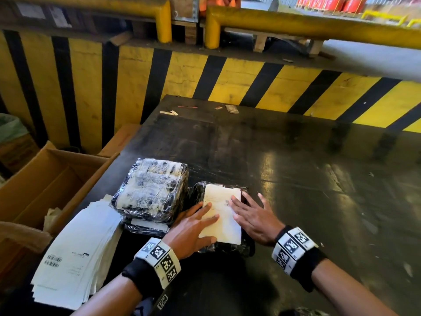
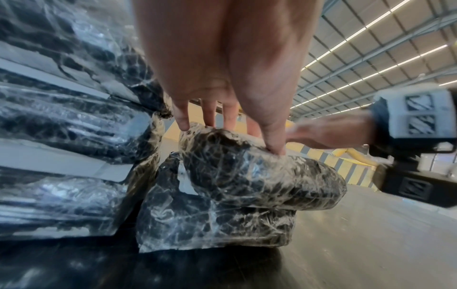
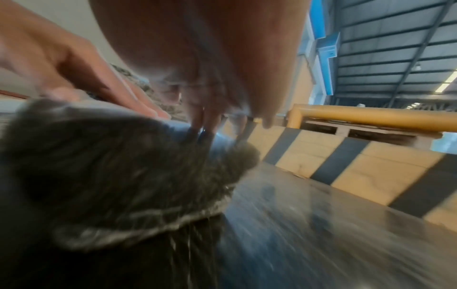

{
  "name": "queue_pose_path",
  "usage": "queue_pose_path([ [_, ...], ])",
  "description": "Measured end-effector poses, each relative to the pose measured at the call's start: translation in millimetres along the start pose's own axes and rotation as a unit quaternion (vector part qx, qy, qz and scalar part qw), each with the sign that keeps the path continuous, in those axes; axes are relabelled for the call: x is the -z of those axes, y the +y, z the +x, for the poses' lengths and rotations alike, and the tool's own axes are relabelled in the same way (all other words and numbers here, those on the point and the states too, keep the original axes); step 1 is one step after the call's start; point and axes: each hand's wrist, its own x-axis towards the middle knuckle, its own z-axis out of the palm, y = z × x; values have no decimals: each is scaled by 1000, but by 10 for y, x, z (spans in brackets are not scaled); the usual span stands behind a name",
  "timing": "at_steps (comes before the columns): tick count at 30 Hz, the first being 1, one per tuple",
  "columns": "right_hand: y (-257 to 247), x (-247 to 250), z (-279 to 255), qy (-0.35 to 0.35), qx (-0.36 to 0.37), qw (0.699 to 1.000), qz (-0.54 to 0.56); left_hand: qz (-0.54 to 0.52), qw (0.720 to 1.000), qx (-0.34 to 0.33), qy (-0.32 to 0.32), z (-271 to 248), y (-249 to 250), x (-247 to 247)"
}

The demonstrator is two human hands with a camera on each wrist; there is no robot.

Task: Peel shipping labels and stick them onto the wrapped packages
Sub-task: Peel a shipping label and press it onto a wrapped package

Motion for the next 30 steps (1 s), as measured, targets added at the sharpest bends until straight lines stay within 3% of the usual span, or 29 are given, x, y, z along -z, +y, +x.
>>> queue_pose_path([
  [5,65,-30,-227,16,-53,998,32,73,997,4,-6,91,94,196],
  [8,-90,68,-168,59,-44,997,20,80,994,-54,45,284,156,291],
  [11,-243,-20,-90,39,-28,999,10,74,989,-109,74,436,152,211],
  [14,-297,-150,-181,22,-45,998,-32,67,990,-100,70,446,94,100],
  [18,-271,-322,-433,63,-75,994,-43,65,988,-110,90,423,37,44],
  [21,-266,-205,-480,61,-61,996,-18,60,988,-110,86,421,45,44],
  [23,-300,-132,-398,97,-63,993,-8,52,987,-117,95,432,28,34],
  [25,-468,-90,-360,81,-53,995,-4,46,987,-120,93,432,-3,16],
  [26,-522,-141,-369,52,-60,997,-12,46,988,-118,90,434,-18,7],
  [30,-571,-472,-587,84,-76,993,18,49,990,-114,71,427,-48,-5],
])
